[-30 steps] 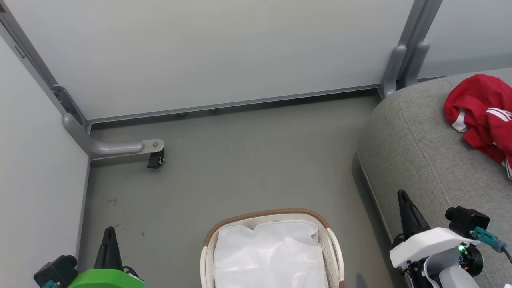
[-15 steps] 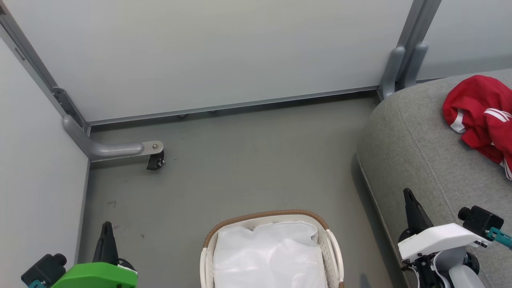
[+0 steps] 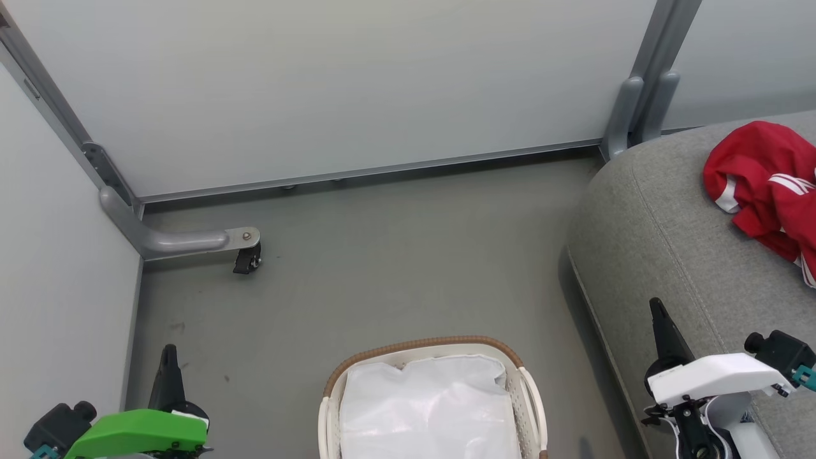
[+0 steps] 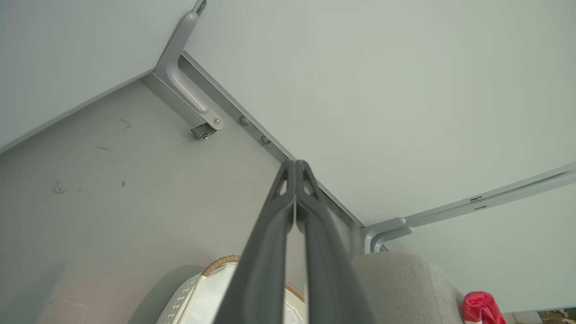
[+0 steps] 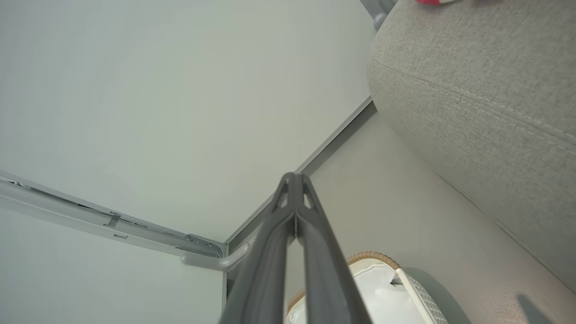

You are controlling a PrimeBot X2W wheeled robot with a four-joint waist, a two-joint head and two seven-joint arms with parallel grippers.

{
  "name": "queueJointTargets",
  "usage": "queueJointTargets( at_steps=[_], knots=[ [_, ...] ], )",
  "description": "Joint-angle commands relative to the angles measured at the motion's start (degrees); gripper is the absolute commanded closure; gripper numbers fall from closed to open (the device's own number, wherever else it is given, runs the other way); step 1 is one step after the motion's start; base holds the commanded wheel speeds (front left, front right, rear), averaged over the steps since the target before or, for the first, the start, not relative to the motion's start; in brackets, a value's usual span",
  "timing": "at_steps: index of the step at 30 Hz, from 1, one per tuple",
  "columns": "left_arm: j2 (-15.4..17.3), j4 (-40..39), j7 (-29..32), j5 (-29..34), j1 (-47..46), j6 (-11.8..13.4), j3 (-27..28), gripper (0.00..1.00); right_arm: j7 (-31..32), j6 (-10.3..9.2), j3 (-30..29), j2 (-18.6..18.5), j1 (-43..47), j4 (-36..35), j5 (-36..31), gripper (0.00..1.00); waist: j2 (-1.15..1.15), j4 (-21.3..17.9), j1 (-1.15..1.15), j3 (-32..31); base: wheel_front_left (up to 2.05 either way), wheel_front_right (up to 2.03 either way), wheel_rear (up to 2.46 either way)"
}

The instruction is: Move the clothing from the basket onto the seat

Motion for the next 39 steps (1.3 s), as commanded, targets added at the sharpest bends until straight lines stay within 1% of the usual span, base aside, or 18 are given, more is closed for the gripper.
queueJointTargets(
  at_steps=[1, 19, 39],
  knots=[
    [0.31, -0.83, 0.42, -1.77, -1.78, -0.06, 0.20, 1.00, 0.46, -0.02, -0.32, -0.39, -0.18, -0.95, 1.76, 1.00, 0.00, -0.02, 0.00, -0.03, 0.00, 0.00, 0.00],
    [0.33, -2.12, 3.50, -12.56, -2.61, -0.08, 0.59, 1.00, 3.47, -0.02, -1.41, -0.46, -0.03, -2.01, 13.02, 1.00, 0.00, -0.23, 0.00, -0.47, 0.00, 0.00, 0.00],
    [0.35, -3.36, 6.33, -22.59, -3.44, -0.11, 0.94, 1.00, 6.28, -0.03, -2.39, -0.53, 0.14, -2.99, 23.50, 1.00, 0.00, -0.46, 0.00, -0.95, 0.00, 0.00, 0.00]
  ],
)
